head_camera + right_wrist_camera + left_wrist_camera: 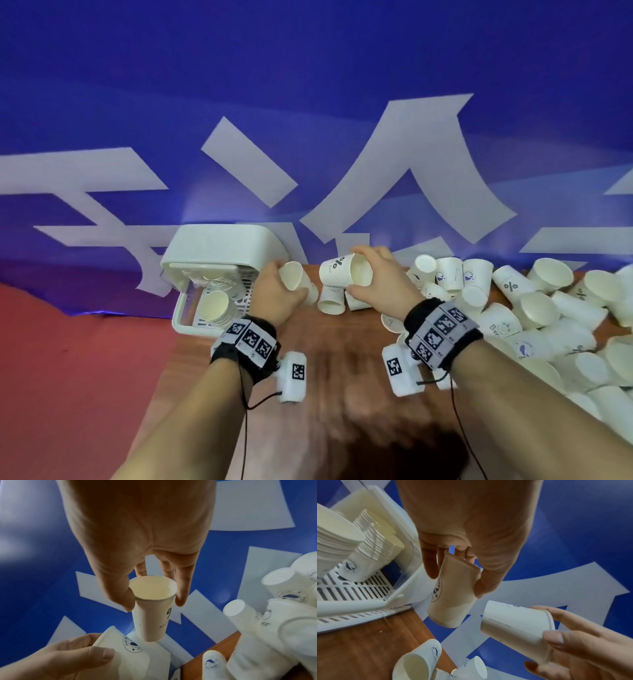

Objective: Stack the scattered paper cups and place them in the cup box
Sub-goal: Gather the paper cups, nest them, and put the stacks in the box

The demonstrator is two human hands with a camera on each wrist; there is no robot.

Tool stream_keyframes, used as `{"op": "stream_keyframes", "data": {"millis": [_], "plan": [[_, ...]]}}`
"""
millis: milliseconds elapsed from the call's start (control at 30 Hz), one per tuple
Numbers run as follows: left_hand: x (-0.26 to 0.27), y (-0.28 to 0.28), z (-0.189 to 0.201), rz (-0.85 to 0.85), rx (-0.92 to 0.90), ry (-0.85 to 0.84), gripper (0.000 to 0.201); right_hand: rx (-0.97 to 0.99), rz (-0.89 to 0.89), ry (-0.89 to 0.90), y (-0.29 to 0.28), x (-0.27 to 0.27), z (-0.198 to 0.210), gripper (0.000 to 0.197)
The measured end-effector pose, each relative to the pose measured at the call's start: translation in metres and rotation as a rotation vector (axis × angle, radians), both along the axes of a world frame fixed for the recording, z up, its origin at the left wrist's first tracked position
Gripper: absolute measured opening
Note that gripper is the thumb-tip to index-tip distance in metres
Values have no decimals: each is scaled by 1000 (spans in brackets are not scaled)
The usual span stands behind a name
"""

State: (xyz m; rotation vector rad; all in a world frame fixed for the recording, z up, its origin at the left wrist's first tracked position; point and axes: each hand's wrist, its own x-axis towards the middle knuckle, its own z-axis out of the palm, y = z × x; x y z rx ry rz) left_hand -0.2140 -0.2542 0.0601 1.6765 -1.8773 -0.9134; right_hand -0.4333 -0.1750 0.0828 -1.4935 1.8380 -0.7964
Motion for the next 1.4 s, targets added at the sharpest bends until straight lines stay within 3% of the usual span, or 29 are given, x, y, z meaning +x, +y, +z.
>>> {"op": "stream_keyframes", "data": {"millis": [167, 300, 767, 1200, 1400], "plan": [[45, 13, 9, -35, -76, -9, 78, -17, 63, -13, -3, 40, 8, 73], [86, 15, 15, -5, -111, -37, 68, -25, 122, 14, -8, 75, 11, 73], [199, -24, 25, 27, 23, -29, 73, -4, 121, 99, -41, 173, 26, 73], [225, -64, -22, -101, 19, -40, 79, 64, 19, 168, -54, 211, 7, 75], [215, -75, -41, -142, -23, -158, 87, 73, -3, 176, -56, 208, 2, 77]]}}
